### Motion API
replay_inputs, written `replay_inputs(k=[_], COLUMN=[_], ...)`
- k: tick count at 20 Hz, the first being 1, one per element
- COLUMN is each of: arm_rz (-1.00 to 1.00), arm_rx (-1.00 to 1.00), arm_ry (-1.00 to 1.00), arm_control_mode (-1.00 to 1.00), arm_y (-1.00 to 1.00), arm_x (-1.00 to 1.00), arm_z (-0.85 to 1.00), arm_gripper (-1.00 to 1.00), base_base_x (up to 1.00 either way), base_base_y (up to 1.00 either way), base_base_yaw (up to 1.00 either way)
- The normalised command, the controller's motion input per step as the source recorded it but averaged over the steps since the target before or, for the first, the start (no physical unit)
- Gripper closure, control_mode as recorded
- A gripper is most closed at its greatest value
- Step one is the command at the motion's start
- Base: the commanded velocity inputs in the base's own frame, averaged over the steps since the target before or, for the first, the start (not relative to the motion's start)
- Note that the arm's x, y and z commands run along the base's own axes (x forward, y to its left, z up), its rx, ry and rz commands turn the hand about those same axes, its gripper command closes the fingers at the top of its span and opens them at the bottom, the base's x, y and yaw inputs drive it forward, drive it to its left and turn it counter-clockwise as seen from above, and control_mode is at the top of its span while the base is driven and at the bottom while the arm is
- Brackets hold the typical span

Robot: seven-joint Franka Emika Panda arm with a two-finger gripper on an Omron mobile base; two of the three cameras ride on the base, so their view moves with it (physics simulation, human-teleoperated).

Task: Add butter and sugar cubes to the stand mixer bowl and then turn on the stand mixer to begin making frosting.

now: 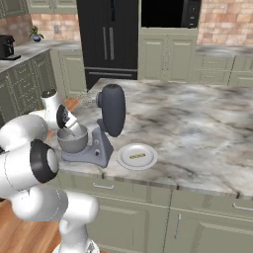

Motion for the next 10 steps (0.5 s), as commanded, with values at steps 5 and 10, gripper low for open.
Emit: replay_inputs(k=[5, 10], arm_rz=[-0.10, -0.40], arm_rx=[0.00, 0.00], arm_ry=[-0.24, -0.15], arm_control_mode=[-1.00, -1.00], arm_y=[0.15, 0.27], arm_x=[-0.97, -1.00], arm_z=[0.86, 0.15], arm_gripper=[-1.00, -1.00], base_base_x=[0.00, 0.00], base_base_y=[0.00, 0.00], base_base_yaw=[0.00, 0.00])
